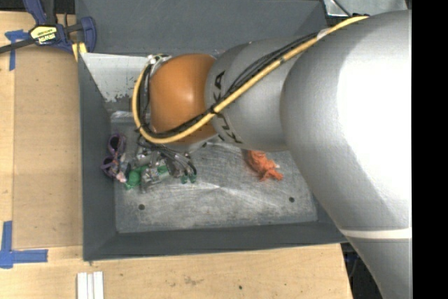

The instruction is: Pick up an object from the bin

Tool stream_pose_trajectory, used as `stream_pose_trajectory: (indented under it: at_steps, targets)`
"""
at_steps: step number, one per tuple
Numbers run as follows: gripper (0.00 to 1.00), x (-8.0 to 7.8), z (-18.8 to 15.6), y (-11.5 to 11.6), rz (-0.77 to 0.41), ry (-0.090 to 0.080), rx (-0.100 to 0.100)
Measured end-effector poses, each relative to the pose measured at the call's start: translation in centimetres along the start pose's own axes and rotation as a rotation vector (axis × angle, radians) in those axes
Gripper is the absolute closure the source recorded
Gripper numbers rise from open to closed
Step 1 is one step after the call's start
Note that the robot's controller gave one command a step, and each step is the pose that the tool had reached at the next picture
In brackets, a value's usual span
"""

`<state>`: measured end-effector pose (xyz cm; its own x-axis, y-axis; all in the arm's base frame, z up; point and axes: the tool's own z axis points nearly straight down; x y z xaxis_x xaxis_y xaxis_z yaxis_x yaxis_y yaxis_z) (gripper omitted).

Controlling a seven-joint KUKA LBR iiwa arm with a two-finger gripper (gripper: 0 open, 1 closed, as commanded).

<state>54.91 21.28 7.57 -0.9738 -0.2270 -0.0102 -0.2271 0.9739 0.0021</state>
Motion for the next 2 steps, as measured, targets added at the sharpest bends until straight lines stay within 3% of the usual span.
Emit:
stream_pose_trajectory:
  at_steps: [1, 2]
  targets:
    - [1.00, 0.0, 0.0, 0.0, 0.000, 0.000, 0.000]
    - [1.00, -0.4, -7.9, 1.5, 0.019, 0.009, 0.002]
